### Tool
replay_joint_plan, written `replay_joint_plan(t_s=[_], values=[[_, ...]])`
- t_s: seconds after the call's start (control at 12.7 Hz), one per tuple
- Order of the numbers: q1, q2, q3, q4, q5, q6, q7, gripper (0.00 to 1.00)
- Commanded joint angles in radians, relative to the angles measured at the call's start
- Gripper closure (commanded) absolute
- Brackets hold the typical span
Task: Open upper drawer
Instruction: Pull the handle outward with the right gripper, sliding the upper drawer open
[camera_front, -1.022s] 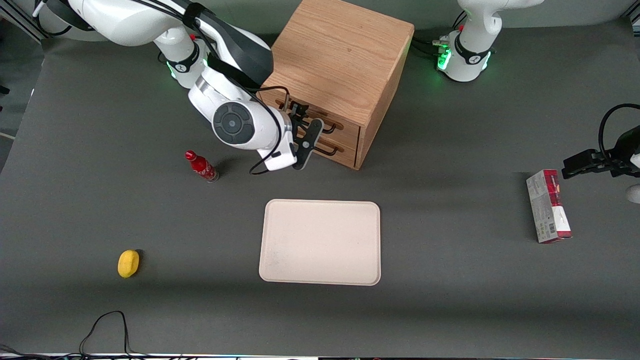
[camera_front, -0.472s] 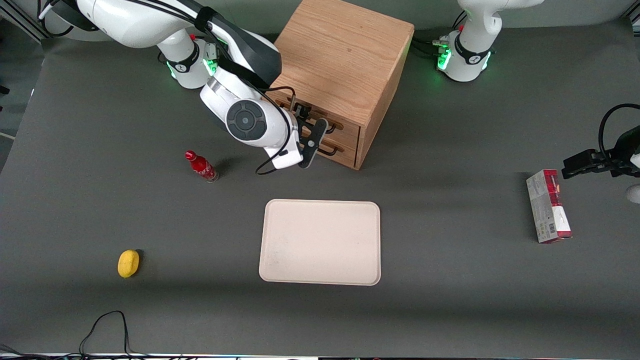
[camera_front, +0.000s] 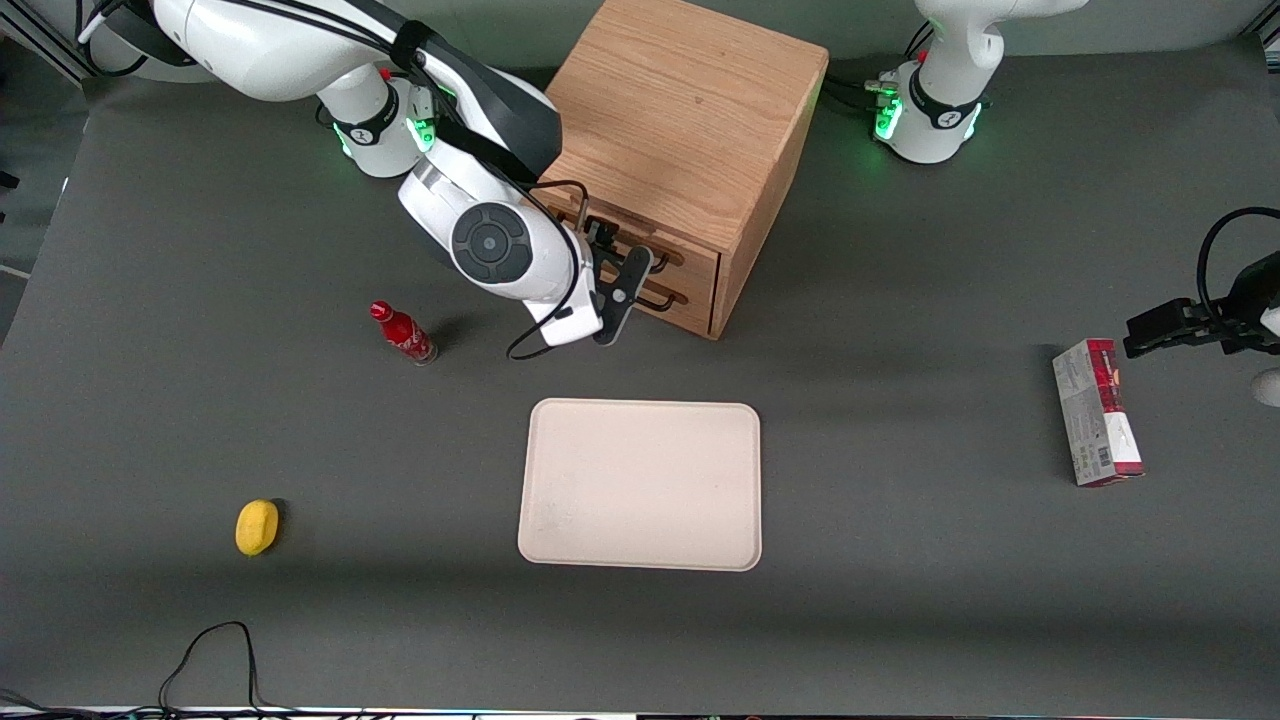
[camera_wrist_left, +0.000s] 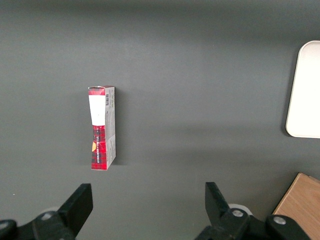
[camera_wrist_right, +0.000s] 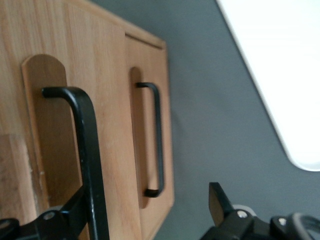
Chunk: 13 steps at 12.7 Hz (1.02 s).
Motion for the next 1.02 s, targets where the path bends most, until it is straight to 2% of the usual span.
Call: replay_joint_plan(t_s=[0.0, 0.24, 0.71, 0.94], values=[[-0.006, 0.096, 0.003, 0.103, -0.069, 0.0, -0.006, 0.0], [-0.006, 0.119, -0.049, 0.158, -0.071, -0.002, -0.012, 0.0], [-0.007, 0.133, -0.148, 0.262, -0.071, -0.015, -0.133, 0.0], [-0.007, 0.146, -0.17, 0.321, -0.071, -0.014, -0.144, 0.0]])
